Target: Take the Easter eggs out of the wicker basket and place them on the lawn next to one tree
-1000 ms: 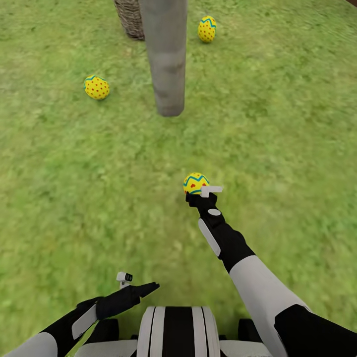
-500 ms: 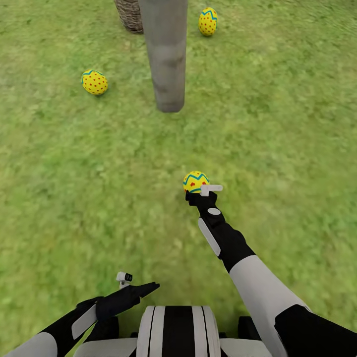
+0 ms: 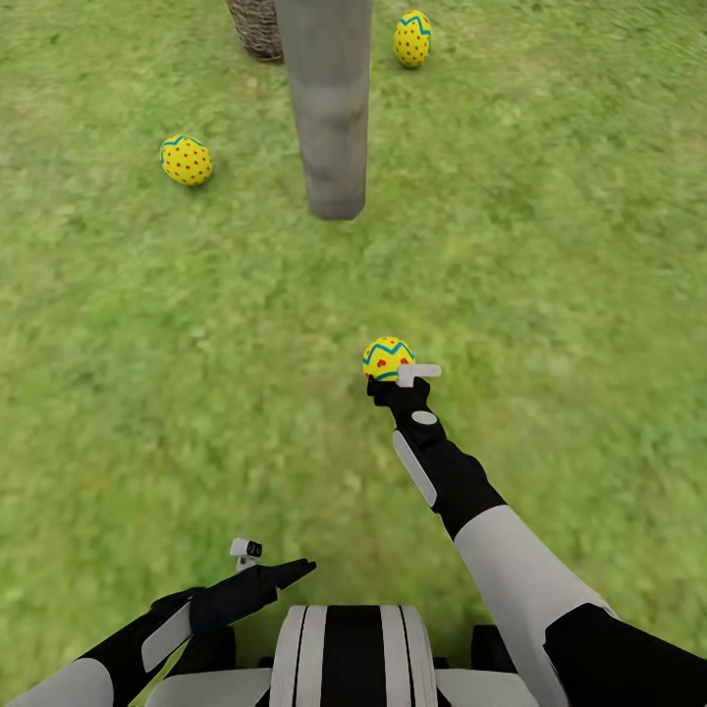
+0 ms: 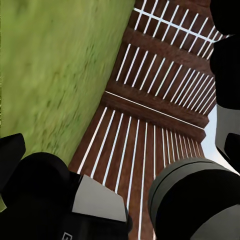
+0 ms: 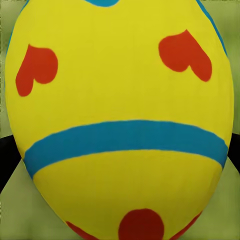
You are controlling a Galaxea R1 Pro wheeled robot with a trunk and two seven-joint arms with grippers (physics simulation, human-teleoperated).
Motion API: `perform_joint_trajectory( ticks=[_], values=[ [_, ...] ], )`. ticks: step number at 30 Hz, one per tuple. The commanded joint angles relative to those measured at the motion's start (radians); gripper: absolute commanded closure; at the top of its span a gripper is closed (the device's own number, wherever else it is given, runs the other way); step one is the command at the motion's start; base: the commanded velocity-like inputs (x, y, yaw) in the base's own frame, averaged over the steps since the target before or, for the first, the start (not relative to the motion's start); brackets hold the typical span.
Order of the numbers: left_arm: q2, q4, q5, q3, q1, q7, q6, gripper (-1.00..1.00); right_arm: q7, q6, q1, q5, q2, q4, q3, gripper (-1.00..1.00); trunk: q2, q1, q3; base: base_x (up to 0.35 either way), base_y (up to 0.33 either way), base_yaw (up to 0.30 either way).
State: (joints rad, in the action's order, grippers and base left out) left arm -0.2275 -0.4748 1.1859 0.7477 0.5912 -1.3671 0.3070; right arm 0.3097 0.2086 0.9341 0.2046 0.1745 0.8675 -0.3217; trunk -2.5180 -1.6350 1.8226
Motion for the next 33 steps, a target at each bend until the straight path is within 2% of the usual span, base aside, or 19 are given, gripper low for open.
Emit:
perform_joint_trajectory(
  ticks=[1,10,12,16,20,21,33],
  values=[
    [-0.001,-0.001,0.009,0.007,0.001,-0.003,0.011,-1.0,0.007,0.003,0.0,0.018,0.0,-0.021,-0.002,1.0,0.0,0.0,0.002,0.0,0.0,0.0],
    [-0.001,0.0,0.009,0.007,0.001,-0.003,0.013,-1.0,0.009,0.003,0.0,0.018,0.0,-0.018,-0.001,1.0,0.0,0.0,0.01,0.0,0.0,0.0],
    [-0.001,-0.001,0.009,0.007,0.001,-0.003,0.013,-1.0,0.04,0.01,0.0,0.018,0.0,-0.018,0.0,1.0,0.0,0.0,0.01,0.0,0.0,0.0],
    [-0.001,0.0,0.009,0.007,0.001,-0.003,0.014,-1.0,0.063,0.076,0.0,0.019,0.0,-0.013,0.002,1.0,0.0,0.0,0.01,0.0,0.0,0.0],
    [-0.001,0.001,0.009,0.007,0.001,-0.003,0.014,-1.0,0.073,0.21,0.0,0.018,0.0,0.129,0.001,1.0,0.0,0.0,0.01,0.0,0.0,0.0],
    [-0.001,0.0,0.009,0.006,0.001,-0.003,0.014,-1.0,0.074,0.224,0.0,0.018,0.0,0.154,-0.001,1.0,0.0,0.0,0.01,0.0,0.0,0.0],
    [-0.003,-0.001,0.01,0.006,0.001,-0.003,0.015,-1.0,0.079,0.226,0.0,0.019,0.0,0.124,-0.004,1.0,0.0,0.0,0.01,0.0,0.0,0.0]
  ],
)
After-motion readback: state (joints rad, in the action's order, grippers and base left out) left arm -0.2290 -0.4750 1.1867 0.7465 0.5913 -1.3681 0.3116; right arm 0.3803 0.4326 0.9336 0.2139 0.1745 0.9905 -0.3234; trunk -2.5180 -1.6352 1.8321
